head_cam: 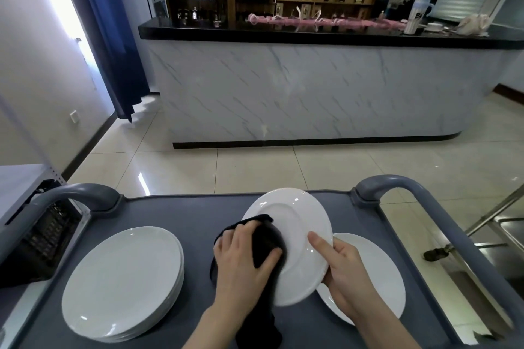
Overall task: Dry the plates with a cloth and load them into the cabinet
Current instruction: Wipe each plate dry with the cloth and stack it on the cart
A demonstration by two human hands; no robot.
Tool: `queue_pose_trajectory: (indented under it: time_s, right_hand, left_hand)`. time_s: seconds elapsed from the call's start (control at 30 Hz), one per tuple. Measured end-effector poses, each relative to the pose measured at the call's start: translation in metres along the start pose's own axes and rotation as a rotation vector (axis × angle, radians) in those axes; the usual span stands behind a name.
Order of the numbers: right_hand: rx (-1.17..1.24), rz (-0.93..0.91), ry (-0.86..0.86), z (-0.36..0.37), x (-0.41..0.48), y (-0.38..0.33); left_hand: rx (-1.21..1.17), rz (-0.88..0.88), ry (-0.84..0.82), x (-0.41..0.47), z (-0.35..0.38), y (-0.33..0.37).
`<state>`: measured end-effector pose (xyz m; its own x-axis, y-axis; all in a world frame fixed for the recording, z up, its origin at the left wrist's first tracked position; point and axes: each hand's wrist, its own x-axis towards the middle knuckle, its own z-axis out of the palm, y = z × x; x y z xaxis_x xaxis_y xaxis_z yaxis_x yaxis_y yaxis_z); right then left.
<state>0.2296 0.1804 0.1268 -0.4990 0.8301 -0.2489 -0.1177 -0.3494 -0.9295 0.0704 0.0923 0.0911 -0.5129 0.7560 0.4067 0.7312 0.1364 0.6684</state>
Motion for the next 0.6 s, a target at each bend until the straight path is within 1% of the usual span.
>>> queue_pose_trajectory:
  time_s: [0.07,0.1,0.13,0.2,0.27,0.37,0.43,0.53,0.6]
  right_hand:
    - [-0.020,-0.004,-0.024,0.004,-0.001,0.000]
    - [-0.023,-0.002,-0.034,0.005,-0.002,0.000]
    - [-0.027,0.002,-0.041,0.006,-0.003,0.001]
    - [-0.049,0.008,-0.041,0.007,-0.005,0.005]
    - [-0.079,0.014,-0.034,0.009,-0.007,0.008]
    - [-0.102,0.012,-0.023,0.011,-0.011,0.011]
    - [-0.097,-0.010,-0.019,0.011,-0.012,0.009]
    - [-0.088,-0.050,-0.007,0.011,-0.010,0.004]
    - [-0.083,-0.070,-0.006,0.012,-0.009,-0.001]
  left_hand:
    - [0.068,0.206,0.023,-0.003,0.003,0.005]
    - [0.059,0.265,-0.013,-0.001,0.002,0.007]
    - [0.026,0.296,-0.073,0.002,0.001,0.008]
    - [-0.025,0.300,-0.231,0.009,-0.001,0.007]
    - [0.020,0.277,-0.348,0.017,-0.001,0.003]
    - [0.048,0.194,-0.444,0.031,-0.001,-0.004]
    - [0.026,0.108,-0.440,0.038,-0.001,-0.008]
    - [-0.072,-0.085,-0.372,0.037,0.000,-0.013]
    - [-0.101,-0.133,-0.336,0.026,-0.001,-0.014]
